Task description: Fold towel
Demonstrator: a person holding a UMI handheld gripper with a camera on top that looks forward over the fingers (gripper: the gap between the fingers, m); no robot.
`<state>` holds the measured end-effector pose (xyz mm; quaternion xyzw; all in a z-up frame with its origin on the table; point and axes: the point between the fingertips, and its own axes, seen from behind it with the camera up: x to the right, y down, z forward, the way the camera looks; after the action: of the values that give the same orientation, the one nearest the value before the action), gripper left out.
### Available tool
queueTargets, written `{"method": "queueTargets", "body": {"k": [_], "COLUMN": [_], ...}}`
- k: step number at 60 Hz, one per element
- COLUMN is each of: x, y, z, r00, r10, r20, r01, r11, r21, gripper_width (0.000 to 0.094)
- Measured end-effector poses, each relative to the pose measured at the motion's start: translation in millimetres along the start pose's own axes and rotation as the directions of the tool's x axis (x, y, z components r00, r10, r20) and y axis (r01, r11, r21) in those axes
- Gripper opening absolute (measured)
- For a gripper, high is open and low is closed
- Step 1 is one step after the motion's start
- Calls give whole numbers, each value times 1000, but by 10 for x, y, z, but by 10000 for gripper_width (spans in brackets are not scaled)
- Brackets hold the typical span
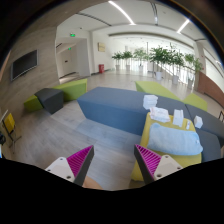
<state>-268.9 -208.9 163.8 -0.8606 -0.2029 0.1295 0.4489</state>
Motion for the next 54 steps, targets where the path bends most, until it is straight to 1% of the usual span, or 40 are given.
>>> {"method": "queueTargets", "body": {"k": [4,14,16,17,20,23,24,30,32,35,39,41,43,48,54], "x": [11,412,494,695,888,1146,1327,1807,1821,2051,2194,2259,2315,2270,2321], "y": [29,149,145,176,225,255,274,296,300,336,397,449,495,492,468], "z": [50,483,534,706,812,1037,1194,1665,1736,1993,2228,2304,2357,2380,2332], "r00": [1000,997,995,994,986,978,976,959,953,952,952,949,945,948,944], "r10": [21,63,62,60,55,56,58,31,11,-13,-37,-44,-52,-46,-20], "r20": [3,-53,-79,-92,-156,-200,-208,-281,-302,-305,-305,-313,-323,-316,-329], "r01": [-21,-65,-67,-65,-68,-76,-79,-62,-47,-27,-8,-6,-3,-3,-25], "r11": [1000,997,996,996,995,993,993,993,992,992,990,987,986,988,991], "r21": [-13,-48,-52,-54,-79,-90,-90,-103,-114,-127,-144,-158,-169,-154,-133], "gripper_width": [832,822,820,816,818,815,816,804,798,781,724,678,608,536,352]}}
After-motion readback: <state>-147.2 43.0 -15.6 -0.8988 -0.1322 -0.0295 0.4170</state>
